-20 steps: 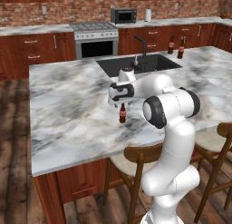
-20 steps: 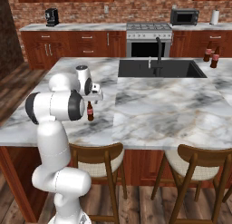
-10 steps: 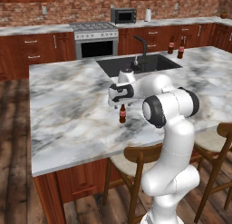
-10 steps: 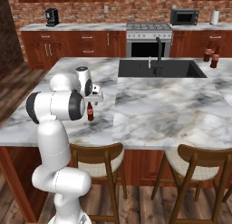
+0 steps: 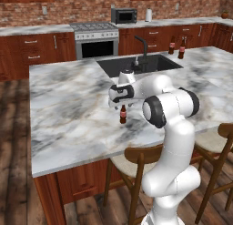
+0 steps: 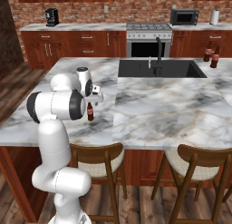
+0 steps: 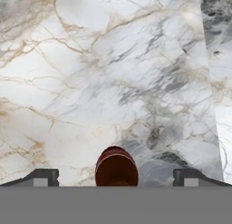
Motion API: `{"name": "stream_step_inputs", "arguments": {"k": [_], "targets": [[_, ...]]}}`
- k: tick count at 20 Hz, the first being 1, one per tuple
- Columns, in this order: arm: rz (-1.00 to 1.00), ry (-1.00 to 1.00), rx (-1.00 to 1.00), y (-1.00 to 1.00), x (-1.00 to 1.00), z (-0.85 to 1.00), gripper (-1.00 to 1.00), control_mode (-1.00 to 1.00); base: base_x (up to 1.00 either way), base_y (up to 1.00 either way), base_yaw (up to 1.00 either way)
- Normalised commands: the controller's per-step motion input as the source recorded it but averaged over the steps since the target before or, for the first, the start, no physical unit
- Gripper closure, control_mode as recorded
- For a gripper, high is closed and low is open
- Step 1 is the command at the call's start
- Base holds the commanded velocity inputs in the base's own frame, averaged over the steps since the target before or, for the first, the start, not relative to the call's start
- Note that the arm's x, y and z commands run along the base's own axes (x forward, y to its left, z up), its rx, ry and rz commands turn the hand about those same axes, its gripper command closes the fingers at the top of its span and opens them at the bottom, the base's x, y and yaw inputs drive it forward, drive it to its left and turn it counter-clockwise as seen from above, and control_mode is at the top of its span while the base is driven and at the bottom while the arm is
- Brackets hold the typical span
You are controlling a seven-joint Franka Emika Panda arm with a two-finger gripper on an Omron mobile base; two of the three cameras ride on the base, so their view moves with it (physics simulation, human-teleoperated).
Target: Place the large bottle from the dining counter next to the other large bottle outside the sink, and place the small bottle from the dining counter next to the other small bottle inside the sink.
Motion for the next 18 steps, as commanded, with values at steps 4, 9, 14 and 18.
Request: {"name": "stream_step_inputs", "arguments": {"k": [4,9,14,18], "targets": [[0.00,0.00,0.00,0.00,0.05,0.05,-1.00,-1.00,0.00,0.00,0.00],[0.00,0.00,0.00,0.00,-0.05,0.00,-1.00,-1.00,0.00,0.00,0.00],[0.00,0.02,0.00,0.00,-0.15,-0.07,-1.00,-1.00,0.00,0.00,0.00],[0.00,0.00,0.00,0.00,-0.05,0.00,-1.00,-1.00,0.00,0.00,0.00]]}}
